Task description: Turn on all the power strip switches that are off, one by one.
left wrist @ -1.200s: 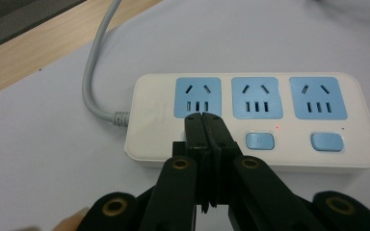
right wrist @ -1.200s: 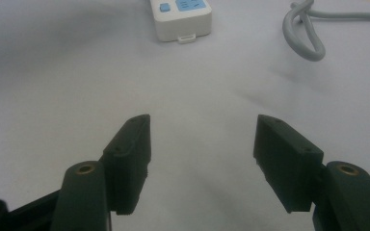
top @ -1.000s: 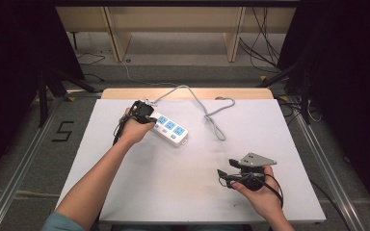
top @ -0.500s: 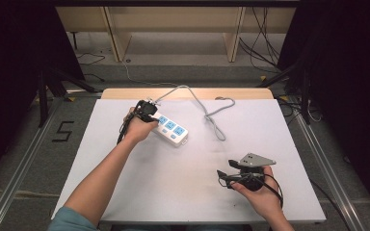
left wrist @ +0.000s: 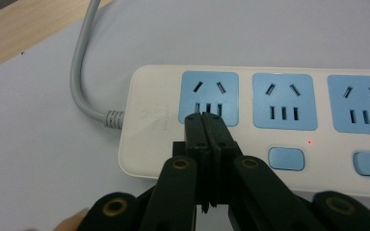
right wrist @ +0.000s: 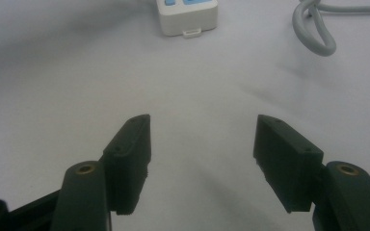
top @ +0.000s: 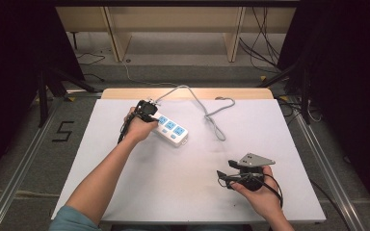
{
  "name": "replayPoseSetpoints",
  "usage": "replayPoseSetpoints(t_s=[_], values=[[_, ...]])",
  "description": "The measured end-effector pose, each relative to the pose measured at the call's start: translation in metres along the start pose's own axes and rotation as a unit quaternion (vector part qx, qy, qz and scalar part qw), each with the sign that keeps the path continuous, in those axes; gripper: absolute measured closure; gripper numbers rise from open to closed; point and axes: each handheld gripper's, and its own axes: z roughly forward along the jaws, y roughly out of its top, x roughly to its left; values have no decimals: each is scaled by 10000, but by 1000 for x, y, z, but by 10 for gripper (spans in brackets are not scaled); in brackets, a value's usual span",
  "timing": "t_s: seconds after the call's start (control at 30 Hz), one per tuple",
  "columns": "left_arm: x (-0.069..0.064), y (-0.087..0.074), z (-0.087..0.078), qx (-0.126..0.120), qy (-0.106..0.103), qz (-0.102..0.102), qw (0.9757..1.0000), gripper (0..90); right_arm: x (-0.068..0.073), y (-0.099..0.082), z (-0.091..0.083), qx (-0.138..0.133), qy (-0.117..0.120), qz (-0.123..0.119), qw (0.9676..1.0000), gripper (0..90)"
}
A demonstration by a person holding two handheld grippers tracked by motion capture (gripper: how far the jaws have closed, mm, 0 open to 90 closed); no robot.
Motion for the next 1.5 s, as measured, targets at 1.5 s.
replayPoseSetpoints(t_s=[1.5], values=[[0, 1, 3, 144, 137, 297, 9994, 894, -1, 0, -3, -43, -6, 10, 10000, 388]])
